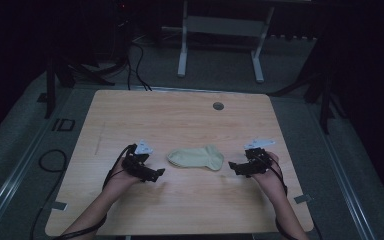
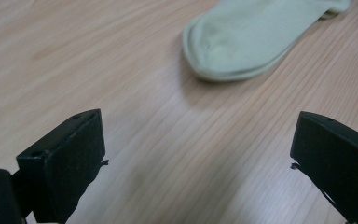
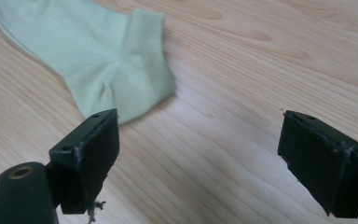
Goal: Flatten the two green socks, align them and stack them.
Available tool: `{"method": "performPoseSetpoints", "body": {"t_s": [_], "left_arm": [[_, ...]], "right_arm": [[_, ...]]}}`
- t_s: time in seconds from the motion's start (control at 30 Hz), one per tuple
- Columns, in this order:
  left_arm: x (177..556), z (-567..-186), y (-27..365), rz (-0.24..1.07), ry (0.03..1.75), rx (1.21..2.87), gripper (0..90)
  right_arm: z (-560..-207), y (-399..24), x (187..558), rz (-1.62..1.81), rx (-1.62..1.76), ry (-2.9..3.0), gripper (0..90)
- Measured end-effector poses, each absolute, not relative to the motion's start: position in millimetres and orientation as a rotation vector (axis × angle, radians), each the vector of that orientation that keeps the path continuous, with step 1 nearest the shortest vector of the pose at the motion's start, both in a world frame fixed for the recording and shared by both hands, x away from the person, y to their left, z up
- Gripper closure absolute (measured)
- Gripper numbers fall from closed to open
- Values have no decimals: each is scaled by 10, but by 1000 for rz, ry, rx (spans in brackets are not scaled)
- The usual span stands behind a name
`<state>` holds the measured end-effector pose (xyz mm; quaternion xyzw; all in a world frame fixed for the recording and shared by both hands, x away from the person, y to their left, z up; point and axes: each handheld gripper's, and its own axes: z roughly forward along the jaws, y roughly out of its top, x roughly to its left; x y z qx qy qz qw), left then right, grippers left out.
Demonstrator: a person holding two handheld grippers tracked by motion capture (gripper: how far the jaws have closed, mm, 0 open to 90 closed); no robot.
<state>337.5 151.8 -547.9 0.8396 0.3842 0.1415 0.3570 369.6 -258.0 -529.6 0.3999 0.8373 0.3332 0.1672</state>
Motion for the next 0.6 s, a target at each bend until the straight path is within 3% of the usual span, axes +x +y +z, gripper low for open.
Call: {"method": "performPoseSetpoints", "body": {"t_s": [0.6], "left_arm": [[3028,-5625,2040,370,1100,2051,29]], "right_arm": [[-5399,-3002,3441,958,1219,2303,107]]}}
